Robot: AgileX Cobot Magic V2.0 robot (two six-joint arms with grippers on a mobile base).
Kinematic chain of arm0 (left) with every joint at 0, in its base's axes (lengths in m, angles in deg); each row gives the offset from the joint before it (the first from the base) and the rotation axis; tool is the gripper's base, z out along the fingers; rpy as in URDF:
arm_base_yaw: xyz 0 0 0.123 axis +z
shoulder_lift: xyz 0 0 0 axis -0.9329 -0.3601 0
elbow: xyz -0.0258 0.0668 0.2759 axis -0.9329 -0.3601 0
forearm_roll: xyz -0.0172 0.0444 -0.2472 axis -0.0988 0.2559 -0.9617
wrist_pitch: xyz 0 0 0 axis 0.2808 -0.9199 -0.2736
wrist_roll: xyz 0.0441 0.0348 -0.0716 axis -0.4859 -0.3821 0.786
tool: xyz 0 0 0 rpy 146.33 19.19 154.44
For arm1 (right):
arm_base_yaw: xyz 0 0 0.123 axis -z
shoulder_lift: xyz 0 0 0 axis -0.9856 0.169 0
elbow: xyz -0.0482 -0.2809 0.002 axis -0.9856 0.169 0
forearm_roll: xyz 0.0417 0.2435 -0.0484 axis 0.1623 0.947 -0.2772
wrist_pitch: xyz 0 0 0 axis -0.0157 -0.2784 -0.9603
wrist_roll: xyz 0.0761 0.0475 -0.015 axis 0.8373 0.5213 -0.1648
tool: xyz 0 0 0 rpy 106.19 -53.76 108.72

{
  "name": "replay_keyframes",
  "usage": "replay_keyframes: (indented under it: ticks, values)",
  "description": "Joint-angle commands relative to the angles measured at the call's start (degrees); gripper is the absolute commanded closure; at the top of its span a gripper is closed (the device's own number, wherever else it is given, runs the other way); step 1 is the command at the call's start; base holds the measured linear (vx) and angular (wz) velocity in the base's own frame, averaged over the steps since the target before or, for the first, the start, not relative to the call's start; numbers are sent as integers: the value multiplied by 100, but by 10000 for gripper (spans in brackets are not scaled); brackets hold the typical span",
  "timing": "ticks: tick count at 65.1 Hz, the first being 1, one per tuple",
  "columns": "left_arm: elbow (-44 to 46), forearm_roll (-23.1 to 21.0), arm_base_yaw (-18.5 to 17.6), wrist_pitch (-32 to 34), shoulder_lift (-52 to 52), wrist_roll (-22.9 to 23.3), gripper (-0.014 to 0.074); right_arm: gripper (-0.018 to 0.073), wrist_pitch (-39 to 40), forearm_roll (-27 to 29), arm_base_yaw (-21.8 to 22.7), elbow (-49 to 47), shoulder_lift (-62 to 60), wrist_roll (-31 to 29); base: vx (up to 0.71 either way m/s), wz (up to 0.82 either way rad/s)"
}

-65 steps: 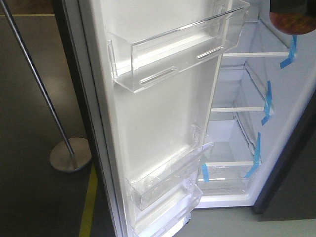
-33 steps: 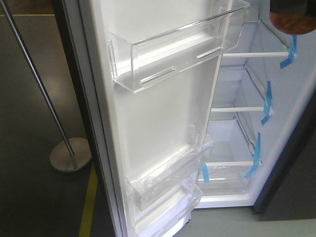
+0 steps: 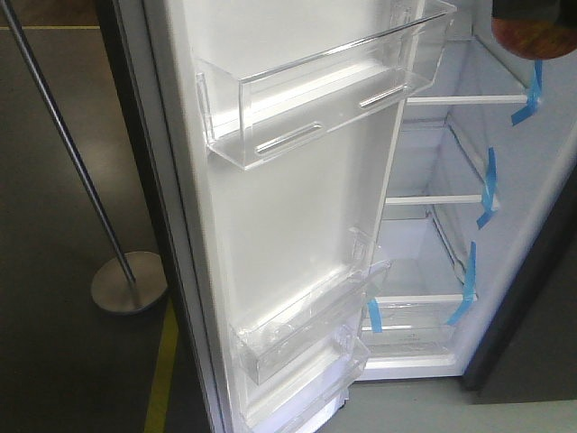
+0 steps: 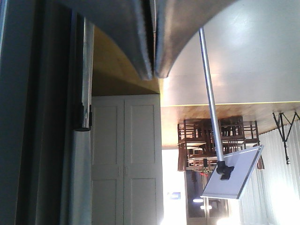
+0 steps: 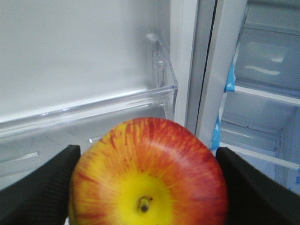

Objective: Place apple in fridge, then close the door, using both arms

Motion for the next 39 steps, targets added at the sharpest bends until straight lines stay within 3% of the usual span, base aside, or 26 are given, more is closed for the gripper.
replay_keyframes:
  ticks: [1, 11, 18, 28, 39]
  values:
    - [106, -21, -31, 444, 84, 63, 603, 298, 741, 678, 25, -257, -150, -258, 0, 0]
    - [106, -21, -31, 444, 84, 63, 603, 298, 810, 2364, 21, -710, 157, -1398, 0, 0]
    - [106, -21, -31, 444, 84, 63, 603, 298, 686, 3223, 21, -1096, 589, -1985, 0, 0]
    - [106, -21, -31, 444, 84, 63, 603, 298, 475, 3795, 21, -1579, 1304, -2325, 0, 0]
    - [106, -21, -31, 444, 84, 63, 603, 296, 351, 3848, -174, -1953, 2002, -2679, 0, 0]
